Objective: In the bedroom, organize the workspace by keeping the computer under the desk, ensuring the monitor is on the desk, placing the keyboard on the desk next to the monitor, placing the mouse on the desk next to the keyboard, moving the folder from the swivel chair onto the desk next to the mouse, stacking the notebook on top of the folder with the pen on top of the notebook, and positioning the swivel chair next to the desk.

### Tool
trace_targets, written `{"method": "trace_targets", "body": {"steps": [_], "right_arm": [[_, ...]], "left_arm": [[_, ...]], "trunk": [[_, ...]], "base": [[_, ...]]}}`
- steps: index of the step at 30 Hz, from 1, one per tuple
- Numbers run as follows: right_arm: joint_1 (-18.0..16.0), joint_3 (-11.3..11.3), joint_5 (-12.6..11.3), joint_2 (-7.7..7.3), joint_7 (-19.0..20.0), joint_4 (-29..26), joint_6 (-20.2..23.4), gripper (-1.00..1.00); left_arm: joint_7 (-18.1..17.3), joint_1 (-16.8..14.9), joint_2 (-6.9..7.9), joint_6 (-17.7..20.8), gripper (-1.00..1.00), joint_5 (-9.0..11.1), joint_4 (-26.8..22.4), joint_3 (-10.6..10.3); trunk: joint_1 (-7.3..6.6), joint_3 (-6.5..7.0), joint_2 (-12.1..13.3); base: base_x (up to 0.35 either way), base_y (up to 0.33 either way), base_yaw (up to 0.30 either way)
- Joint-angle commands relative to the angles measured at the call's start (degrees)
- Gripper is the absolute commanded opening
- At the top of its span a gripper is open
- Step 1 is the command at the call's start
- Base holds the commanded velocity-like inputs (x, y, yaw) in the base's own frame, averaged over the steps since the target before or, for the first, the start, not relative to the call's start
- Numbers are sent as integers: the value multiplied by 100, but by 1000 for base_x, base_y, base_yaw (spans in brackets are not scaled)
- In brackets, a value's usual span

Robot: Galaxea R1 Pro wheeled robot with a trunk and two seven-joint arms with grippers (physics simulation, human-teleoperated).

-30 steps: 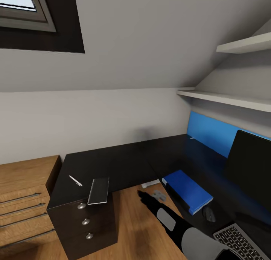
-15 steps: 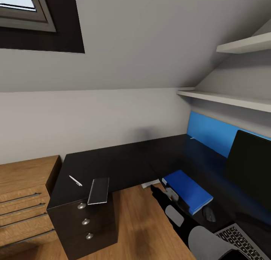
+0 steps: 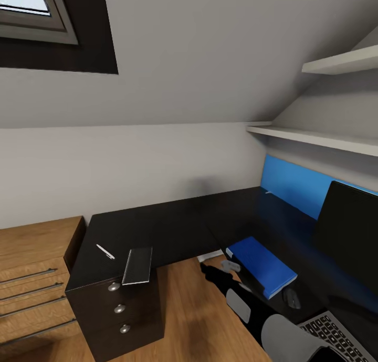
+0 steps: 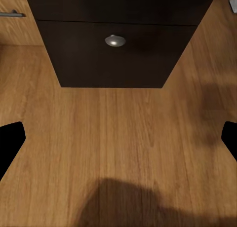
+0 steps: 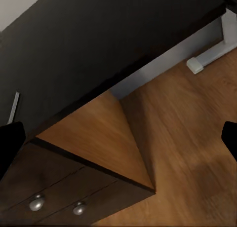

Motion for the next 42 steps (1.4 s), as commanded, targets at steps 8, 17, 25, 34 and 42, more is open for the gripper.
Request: {"method": "trace_targets", "body": {"steps": [8,17,25,34,42], "right_arm": [[-14,72,393,-9,-48,-124,317,100],[-15,76,469,36,17,-118,358,100],[-15,71,473,66,13,-109,348,100],[-15,69,490,145,-5,-62,78,100],[-8,70,499,174,0,-58,4,100]], "left_arm": [[-18,-4,-2,-15,100,1,2,31],[-11,-4,-2,-20,100,-2,2,32],[-15,-4,-2,-36,100,-14,2,19],[-7,-4,-2,-41,100,-9,2,27],[-1,-4,-2,-33,100,-1,2,31]], "trunk": [[0,-7,-5],[0,-7,-5],[0,-7,-5],[0,-15,-5],[0,-35,-5]], "base": [[0,0,0],[0,0,13],[0,0,210],[0,0,270],[0,0,274]]}}
